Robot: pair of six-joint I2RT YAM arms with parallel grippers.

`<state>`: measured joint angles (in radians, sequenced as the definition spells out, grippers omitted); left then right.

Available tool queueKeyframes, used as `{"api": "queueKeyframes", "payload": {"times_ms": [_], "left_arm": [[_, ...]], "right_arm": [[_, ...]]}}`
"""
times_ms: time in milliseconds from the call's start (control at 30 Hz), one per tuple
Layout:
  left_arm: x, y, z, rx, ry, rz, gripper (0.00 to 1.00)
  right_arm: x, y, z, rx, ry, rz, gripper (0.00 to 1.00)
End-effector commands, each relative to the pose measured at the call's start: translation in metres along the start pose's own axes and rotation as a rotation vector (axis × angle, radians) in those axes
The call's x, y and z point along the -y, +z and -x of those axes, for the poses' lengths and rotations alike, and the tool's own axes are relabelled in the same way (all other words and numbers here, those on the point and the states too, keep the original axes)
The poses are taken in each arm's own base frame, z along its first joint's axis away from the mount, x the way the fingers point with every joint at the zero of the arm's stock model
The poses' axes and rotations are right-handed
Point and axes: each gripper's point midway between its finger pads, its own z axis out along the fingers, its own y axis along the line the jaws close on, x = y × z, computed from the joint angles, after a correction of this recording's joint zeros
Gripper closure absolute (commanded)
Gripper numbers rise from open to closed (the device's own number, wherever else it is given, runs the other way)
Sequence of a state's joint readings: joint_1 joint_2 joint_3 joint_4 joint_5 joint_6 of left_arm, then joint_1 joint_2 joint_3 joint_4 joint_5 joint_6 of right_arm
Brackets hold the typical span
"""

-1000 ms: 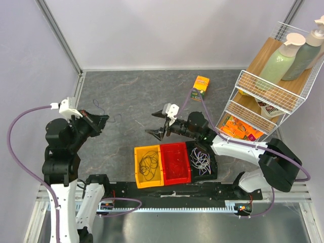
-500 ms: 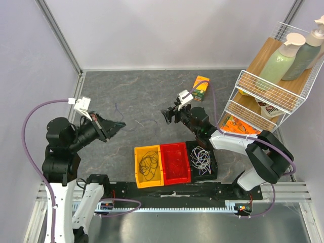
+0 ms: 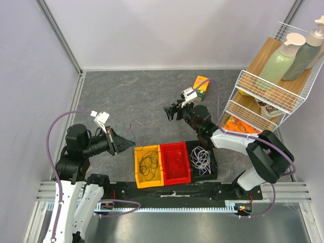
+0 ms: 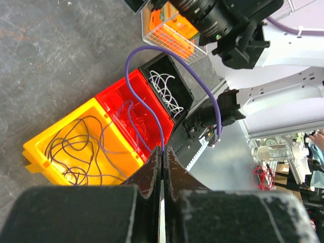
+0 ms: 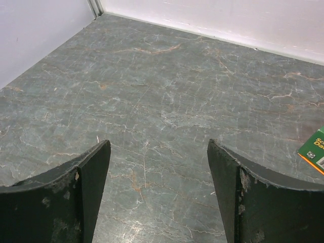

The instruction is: Untangle the cables

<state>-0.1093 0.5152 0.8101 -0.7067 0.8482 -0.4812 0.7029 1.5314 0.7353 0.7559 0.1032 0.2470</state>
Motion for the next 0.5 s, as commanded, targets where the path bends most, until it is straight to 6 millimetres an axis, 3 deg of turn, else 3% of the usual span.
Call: {"api": "queueKeyframes", "payload": {"times_ms": [0, 200, 333, 467], "left_arm": [[-0.008, 0.001, -0.017, -0.012, 0.004, -0.007, 0.98], [-0.034, 0.001, -0.031, -0.094, -0.026, 0.126, 0.98], [-0.059, 0.000, -0.054, -0.210, -0.091, 0.264, 0.98], [-0.063, 0.004, -0.069, -0.272, -0.128, 0.327, 0.98]], "right_arm": [[-0.002, 0.004, 0.016, 0.062, 0.023, 0.008, 0.16], [-0.002, 0.005, 0.014, 0.058, 0.023, 0.009, 0.16], [-0.001, 0.006, 0.013, 0.053, 0.021, 0.006, 0.16], [-0.001, 0.007, 0.011, 0.047, 0.020, 0.005, 0.16]]}}
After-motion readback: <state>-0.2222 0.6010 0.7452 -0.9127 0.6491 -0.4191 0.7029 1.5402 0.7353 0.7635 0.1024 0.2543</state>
